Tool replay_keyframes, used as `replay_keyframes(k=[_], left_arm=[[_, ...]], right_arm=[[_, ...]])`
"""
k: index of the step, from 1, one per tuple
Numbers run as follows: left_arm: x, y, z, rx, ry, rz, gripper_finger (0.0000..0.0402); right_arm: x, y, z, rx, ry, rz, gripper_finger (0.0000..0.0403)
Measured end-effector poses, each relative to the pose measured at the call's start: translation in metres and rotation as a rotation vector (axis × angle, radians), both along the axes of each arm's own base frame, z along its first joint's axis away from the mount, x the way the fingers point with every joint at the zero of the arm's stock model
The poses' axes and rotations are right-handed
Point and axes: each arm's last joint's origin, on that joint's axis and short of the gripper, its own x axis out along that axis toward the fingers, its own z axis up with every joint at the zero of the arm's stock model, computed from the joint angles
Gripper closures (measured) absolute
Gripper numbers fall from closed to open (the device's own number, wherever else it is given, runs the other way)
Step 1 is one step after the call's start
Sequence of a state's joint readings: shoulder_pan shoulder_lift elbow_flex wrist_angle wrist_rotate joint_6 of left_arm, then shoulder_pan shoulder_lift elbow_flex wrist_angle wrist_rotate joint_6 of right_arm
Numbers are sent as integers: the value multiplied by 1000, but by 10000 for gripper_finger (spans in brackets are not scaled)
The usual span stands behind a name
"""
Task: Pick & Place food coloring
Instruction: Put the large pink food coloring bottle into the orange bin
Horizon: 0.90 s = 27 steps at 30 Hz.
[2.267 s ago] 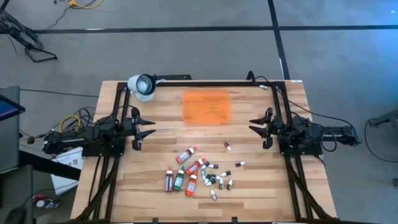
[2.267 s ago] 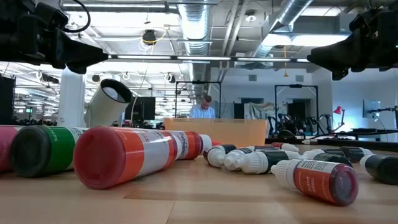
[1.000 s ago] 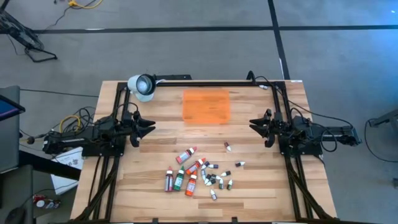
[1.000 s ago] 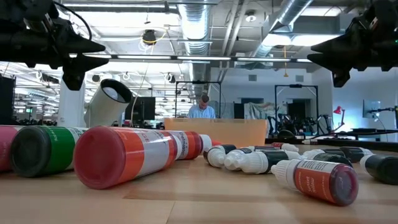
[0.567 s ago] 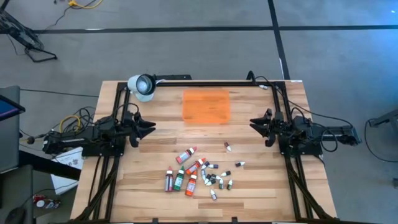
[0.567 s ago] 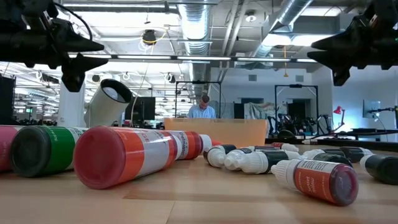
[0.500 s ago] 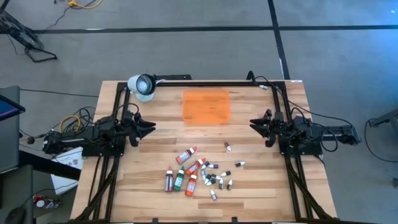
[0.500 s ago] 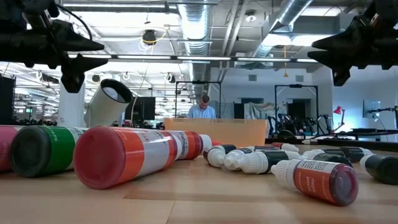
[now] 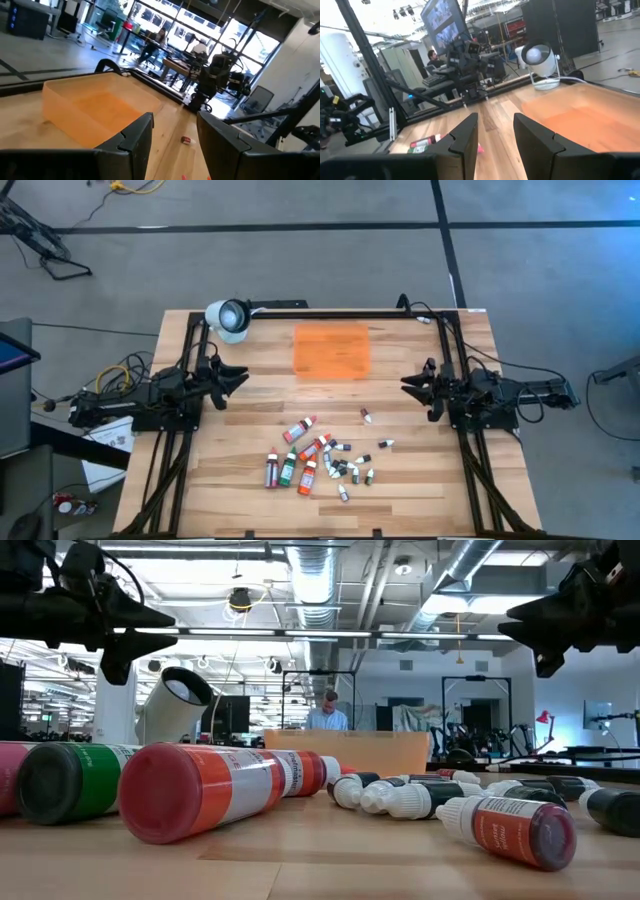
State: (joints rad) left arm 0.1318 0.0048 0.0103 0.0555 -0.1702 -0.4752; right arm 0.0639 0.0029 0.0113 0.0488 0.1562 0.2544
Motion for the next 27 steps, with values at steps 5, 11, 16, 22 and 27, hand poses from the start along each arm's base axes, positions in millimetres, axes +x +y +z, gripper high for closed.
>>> replay_keyframes(k=[5, 11, 16, 22, 27], left_arm=[[0, 0, 0, -5, -4, -2, 253], [0, 0, 1, 24, -1, 4, 253], [0, 0, 0, 25, 4, 1, 253], [0, 0, 0, 15, 3, -3, 253], [0, 1, 0, 10, 3, 35, 253]], right_arm=[[0, 0, 0, 1, 0, -14, 285], [0, -1, 1, 3, -14, -30, 285], [0, -1, 2, 3, -19, -30, 285], [0, -1, 1, 3, -12, -30, 285], [0, -1, 0, 9, 2, -29, 285]])
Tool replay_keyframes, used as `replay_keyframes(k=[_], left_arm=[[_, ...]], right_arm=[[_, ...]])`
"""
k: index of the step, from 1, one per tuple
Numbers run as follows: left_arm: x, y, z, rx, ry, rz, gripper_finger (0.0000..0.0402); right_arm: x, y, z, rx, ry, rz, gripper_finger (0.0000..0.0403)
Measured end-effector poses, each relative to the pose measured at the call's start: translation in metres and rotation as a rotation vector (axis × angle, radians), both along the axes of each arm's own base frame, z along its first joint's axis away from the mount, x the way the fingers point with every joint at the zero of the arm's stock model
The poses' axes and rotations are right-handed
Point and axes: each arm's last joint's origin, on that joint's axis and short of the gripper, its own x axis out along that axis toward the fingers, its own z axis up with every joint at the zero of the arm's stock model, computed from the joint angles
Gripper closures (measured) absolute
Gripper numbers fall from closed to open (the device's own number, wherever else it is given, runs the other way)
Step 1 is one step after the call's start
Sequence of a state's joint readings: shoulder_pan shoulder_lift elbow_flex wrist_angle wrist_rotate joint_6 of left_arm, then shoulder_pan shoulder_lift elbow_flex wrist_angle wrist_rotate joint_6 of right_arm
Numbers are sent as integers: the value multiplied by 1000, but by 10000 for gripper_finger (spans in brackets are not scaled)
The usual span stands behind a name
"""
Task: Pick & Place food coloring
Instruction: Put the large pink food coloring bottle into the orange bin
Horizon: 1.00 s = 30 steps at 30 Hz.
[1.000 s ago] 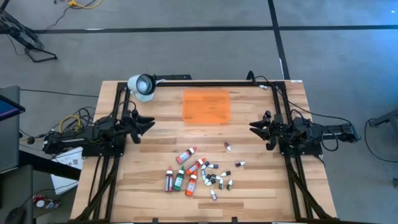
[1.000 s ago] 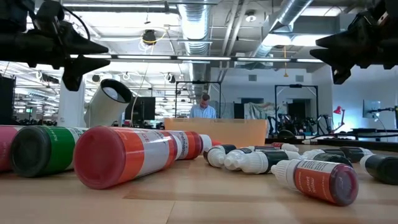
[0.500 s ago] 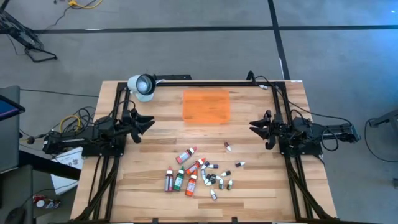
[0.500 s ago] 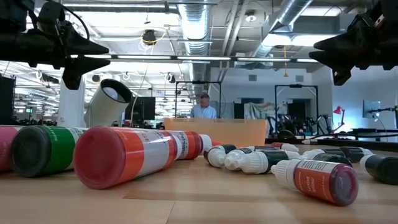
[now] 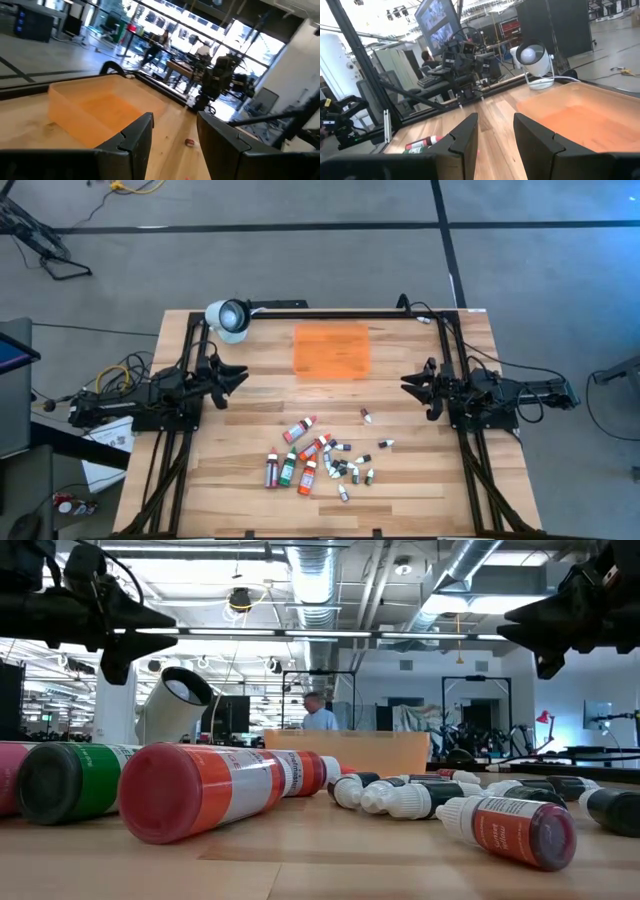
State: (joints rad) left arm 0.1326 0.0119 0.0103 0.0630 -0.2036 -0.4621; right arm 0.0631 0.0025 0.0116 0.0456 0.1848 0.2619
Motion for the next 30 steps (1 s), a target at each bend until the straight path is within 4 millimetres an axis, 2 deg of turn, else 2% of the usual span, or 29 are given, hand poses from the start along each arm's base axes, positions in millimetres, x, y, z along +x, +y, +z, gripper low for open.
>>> replay_keyframes(k=[2, 6, 8, 11, 13, 17, 21, 25, 30], left_arm=[[0, 0, 3, 9, -26, -17, 253], [-1, -5, 26, 107, -237, -172, 253], [-1, -7, 37, 161, -276, -202, 253], [3, -7, 55, 229, -275, -199, 253], [11, -8, 60, 249, -215, -201, 253], [40, -9, 77, 288, -109, -223, 253], [80, -13, 93, 384, 24, -291, 253], [121, -20, 100, 444, 162, -396, 253], [162, -29, 95, 378, 424, -480, 253]], right_arm=[[0, 0, 0, 0, 1, 0, 285], [0, 0, 0, -39, 5, -2, 285], [0, 0, 0, -49, 7, -2, 285], [0, 0, 0, -51, 7, -1, 285], [0, 0, 0, -58, 8, -1, 285], [0, 0, 0, -61, 8, -1, 285], [0, 0, 1, -61, 1, -2, 285], [0, 0, 2, -59, -17, -2, 285], [0, 2, 2, -45, -14, 33, 285]])
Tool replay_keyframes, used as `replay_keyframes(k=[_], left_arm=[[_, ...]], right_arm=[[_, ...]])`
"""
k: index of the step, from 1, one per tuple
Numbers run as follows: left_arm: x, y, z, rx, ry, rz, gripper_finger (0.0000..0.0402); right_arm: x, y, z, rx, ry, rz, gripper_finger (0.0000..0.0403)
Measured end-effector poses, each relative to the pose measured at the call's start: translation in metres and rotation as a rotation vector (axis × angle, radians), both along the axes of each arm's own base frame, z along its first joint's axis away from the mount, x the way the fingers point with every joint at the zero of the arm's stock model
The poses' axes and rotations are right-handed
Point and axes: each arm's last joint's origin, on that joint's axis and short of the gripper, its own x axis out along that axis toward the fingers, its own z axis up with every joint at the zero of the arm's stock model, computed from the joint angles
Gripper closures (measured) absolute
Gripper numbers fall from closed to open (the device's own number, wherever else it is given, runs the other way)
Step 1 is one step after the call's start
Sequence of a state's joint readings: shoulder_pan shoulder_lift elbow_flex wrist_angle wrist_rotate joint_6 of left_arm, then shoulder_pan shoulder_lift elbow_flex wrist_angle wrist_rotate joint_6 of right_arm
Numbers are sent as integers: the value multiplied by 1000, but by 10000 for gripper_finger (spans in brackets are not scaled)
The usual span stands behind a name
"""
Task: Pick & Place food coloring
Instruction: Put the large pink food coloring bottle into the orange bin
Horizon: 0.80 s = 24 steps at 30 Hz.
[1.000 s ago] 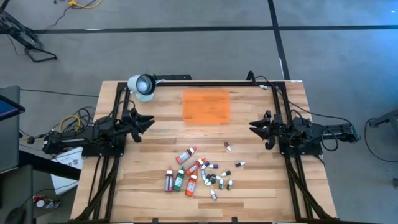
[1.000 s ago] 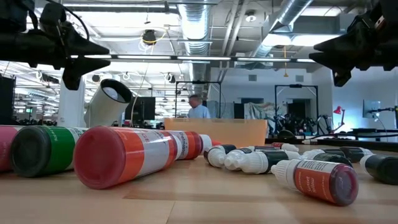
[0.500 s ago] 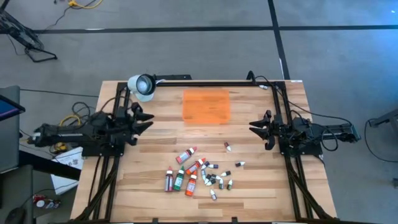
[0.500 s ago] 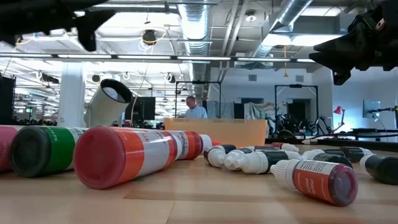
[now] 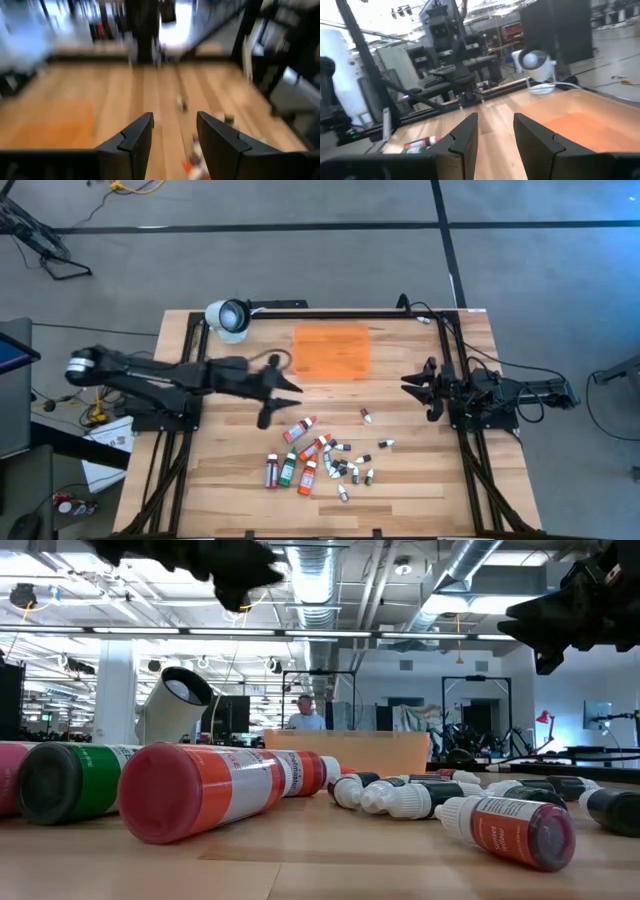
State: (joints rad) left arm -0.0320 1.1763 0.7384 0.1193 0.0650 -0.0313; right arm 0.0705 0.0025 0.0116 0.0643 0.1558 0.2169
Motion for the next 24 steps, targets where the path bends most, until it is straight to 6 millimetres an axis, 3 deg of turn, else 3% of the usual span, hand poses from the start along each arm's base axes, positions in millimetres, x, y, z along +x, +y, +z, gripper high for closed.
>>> replay_keyframes(k=[4, 10, 17, 24], left_arm=[[22, -9, -8, -20, 238, 46, 253], [44, -15, -14, -102, 563, 254, 253], [79, -25, -33, -175, 792, 290, 253], [117, -28, -47, -115, 941, 302, 253]], right_arm=[[0, 3, 0, -2, 0, 45, 285], [0, 4, -2, -9, 21, 64, 284], [0, 5, -4, -12, 43, 67, 256], [0, 5, -4, -12, 45, 67, 222]])
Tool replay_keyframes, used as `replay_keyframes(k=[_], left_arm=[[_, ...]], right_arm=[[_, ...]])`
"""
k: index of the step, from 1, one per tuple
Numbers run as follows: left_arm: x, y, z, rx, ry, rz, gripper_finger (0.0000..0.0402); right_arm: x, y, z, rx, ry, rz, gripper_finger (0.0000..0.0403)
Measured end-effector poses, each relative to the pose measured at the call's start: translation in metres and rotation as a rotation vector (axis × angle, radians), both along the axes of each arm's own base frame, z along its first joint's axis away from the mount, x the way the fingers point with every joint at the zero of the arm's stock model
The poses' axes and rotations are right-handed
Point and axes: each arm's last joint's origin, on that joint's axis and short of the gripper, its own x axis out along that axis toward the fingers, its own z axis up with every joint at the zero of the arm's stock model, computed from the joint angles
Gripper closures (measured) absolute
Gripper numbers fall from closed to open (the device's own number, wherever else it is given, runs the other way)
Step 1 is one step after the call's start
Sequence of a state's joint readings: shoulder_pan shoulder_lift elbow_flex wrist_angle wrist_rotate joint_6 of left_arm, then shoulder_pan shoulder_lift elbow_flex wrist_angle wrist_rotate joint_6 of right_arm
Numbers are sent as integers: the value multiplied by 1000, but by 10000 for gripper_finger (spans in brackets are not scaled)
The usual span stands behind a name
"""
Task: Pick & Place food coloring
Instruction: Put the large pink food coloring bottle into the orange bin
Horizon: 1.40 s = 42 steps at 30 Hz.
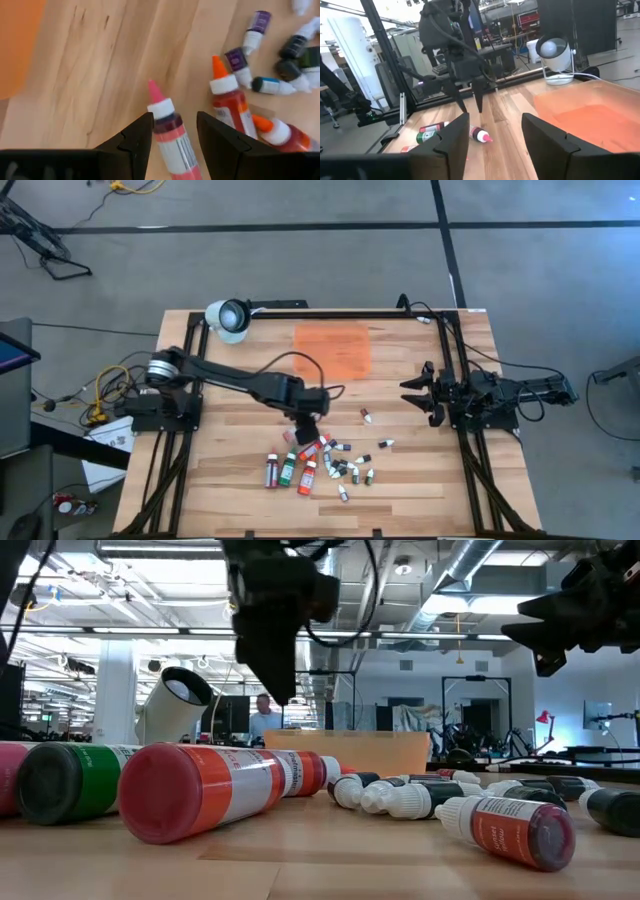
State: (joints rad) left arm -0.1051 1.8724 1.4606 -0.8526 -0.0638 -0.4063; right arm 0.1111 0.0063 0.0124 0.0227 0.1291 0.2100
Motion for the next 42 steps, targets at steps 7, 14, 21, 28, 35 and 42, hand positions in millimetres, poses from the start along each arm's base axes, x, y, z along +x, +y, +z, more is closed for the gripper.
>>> replay_keyframes(k=[7, 14, 21, 28, 35, 42], left_arm=[[17, 11, -22, -27, 116, -16, 253], [19, 29, -26, -90, 136, 12, 253], [18, 36, -32, -192, 132, 6, 253], [19, 36, -33, -193, 120, 13, 253], [24, 35, -56, -199, 178, 9, 253], [23, 35, -60, -203, 208, 8, 253]], right_arm=[[0, 0, 0, 0, 2, 3, 206], [0, 0, 0, 0, 3, 3, 210], [0, 0, 0, 0, 4, 3, 209], [0, 0, 0, 0, 4, 3, 211], [0, 1, -1, 0, 9, 19, 209], [1, 1, -2, -2, 27, 26, 211]])
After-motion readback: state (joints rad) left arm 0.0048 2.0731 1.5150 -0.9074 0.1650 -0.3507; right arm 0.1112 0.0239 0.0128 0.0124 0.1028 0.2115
